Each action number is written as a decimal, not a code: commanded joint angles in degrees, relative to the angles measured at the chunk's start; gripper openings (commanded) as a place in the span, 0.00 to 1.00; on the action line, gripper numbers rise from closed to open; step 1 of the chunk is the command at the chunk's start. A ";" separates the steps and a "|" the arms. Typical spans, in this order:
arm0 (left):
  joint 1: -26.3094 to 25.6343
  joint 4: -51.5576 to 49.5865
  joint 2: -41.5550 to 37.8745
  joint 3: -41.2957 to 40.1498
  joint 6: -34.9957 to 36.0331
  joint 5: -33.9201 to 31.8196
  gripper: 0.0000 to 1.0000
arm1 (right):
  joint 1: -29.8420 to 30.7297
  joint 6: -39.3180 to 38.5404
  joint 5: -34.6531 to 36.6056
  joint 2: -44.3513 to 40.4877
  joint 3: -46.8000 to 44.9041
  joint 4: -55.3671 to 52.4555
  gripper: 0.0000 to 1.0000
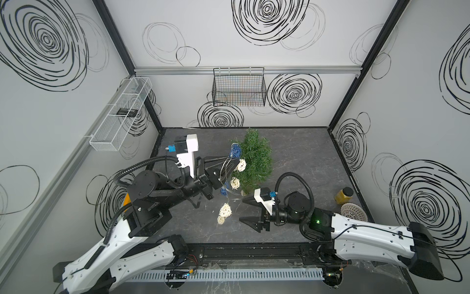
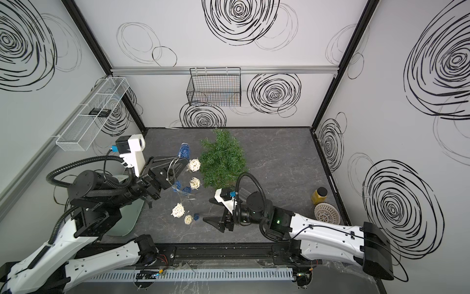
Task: Remove string lights from the small christmas tree
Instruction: Remove the light string from the Christmas tree.
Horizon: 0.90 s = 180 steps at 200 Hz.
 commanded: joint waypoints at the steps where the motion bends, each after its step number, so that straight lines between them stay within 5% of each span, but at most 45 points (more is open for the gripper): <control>1: -0.72 4.43 0.24 0.38 0.22 -0.85 0.00 | 1.13 -1.90 -1.19 2.48 0.25 8.37 0.75; 180: -2.04 11.09 6.14 8.29 -3.32 4.91 0.00 | -0.85 2.78 0.69 8.72 -4.83 13.34 0.74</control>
